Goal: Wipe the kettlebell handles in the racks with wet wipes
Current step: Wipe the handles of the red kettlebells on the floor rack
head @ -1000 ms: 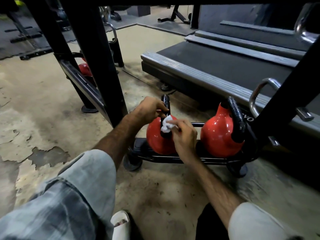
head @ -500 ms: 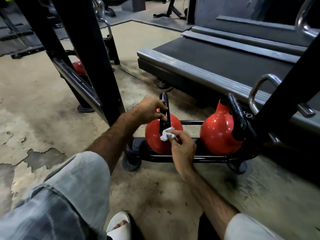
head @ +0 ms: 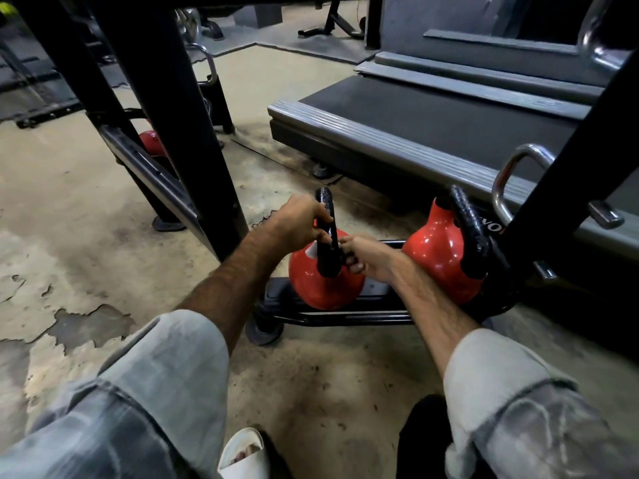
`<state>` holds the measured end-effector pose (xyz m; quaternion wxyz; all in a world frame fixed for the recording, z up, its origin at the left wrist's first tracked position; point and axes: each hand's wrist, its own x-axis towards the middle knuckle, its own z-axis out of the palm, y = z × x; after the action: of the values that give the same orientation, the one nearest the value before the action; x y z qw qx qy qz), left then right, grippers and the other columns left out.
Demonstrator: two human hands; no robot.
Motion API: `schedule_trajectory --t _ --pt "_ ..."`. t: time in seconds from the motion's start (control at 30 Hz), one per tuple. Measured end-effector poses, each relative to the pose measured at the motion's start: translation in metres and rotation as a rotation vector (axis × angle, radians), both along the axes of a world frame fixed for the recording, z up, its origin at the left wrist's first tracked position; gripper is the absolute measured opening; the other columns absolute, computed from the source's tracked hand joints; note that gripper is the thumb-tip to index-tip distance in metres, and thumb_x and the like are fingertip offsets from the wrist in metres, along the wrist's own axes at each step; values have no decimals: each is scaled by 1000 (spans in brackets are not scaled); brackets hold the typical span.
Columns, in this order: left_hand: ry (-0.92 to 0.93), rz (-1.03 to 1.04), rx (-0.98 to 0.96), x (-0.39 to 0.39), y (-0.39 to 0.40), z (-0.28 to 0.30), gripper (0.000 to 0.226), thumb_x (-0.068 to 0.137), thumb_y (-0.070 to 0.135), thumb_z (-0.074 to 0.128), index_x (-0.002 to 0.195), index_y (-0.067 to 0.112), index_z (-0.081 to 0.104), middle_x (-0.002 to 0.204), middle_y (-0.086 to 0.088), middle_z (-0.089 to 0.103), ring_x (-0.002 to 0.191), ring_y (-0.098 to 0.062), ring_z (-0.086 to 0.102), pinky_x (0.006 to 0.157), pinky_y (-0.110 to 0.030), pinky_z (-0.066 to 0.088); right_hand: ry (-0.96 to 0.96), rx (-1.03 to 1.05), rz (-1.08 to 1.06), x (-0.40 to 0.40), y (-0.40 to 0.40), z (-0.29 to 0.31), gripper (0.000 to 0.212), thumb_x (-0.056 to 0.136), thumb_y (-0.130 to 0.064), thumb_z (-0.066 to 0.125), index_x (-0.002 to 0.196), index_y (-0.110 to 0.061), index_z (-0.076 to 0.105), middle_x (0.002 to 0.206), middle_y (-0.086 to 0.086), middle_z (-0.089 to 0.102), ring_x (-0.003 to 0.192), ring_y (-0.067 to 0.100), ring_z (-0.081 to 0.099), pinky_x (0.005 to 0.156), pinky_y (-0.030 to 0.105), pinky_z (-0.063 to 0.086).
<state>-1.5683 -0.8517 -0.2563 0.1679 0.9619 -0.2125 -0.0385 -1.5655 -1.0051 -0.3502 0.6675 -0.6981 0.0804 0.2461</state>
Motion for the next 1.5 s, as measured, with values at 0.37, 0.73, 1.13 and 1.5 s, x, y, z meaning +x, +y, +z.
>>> schedule_trajectory --t 0.37,0.73,1.13,1.5 --pt "-4 20 -93 0 4 -5 50 75 16 78 122 9 63 137 -12 53 133 -13 44 108 -23 31 -287 -203 -459 -52 16 -2 28 85 -23 61 61 -35 71 58 -8 61 51 6 52 47 22 39" --pt "-18 58 -14 -7 -6 -3 47 76 11 76 121 8 63 131 -13 59 122 -25 54 103 -31 42 -99 27 -348 -44 -1 -5 16 84 -7 58 79 -14 72 58 -5 54 39 2 39 37 18 25" --pt "-197 -75 214 -16 -66 15 27 79 7 63 105 9 67 107 -14 66 104 -33 60 86 -39 50 -629 -247 -589 -112 -87 53 13 90 -13 67 93 -22 75 79 -15 66 66 -13 61 65 9 43" --pt "-153 -456 -34 -13 -202 -16 42 91 8 51 133 8 53 146 -16 42 134 -26 44 107 -26 33 -878 -615 -721 -115 -161 0 19 95 -11 60 107 -15 75 119 -1 70 114 7 62 102 30 48"
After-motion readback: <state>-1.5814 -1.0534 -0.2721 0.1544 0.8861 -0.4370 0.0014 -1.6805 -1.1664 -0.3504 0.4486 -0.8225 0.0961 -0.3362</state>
